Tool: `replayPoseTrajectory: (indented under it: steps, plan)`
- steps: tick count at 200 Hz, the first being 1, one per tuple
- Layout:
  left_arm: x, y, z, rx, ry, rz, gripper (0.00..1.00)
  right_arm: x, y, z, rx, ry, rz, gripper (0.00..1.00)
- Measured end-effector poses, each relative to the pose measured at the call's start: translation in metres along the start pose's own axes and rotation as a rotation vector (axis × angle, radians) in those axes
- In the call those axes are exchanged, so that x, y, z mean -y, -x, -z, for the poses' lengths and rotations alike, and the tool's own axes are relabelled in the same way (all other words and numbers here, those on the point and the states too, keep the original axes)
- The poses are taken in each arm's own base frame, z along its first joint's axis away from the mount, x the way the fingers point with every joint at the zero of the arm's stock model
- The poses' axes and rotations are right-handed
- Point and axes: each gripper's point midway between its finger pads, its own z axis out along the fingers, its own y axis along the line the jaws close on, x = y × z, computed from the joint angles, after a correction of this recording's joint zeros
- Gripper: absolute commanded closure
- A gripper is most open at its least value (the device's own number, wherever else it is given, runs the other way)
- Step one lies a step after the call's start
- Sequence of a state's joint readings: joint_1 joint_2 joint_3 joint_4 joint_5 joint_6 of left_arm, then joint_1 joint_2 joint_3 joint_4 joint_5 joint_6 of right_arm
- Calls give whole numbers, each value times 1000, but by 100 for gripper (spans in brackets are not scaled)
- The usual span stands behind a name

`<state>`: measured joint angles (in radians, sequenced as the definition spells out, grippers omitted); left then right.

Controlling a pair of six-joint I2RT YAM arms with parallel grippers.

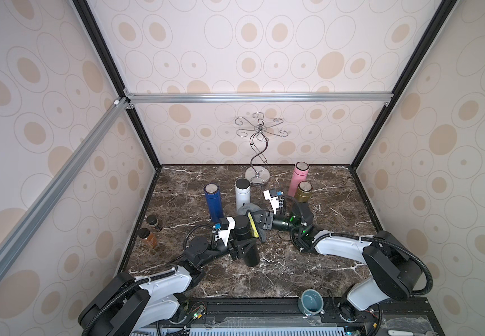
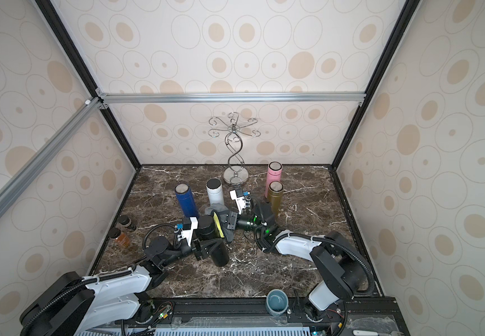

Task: Wipe the surface of the thermos
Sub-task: Wipe the dirt from the surface of the thermos.

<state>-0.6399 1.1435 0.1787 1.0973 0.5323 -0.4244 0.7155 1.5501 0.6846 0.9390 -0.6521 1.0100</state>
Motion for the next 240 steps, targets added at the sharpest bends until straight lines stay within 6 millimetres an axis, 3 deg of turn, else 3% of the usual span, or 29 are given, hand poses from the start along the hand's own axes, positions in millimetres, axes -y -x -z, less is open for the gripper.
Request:
replayPoseTrajectory:
  steps: [40, 71, 102, 145, 210, 240]
  plan:
    - [-11, -13, 0, -44, 59, -13, 100, 30, -19, 9, 5, -111, -12, 100]
    - [-27, -5, 0, -2, 150, -72, 100, 36, -19, 18, 9, -198, 28, 100]
    - [-58, 6, 5, 64, 318, -140, 100, 37, -25, 22, -25, -260, 70, 100]
    - [-69, 6, 4, 102, 369, -178, 100, 43, -16, 20, -12, -312, 102, 100]
    - [-89, -11, 12, 94, 453, -172, 100, 63, 0, -4, -27, -277, 57, 100]
    - [-92, -15, 15, 95, 472, -164, 100, 84, -7, -13, -35, -277, 0, 100]
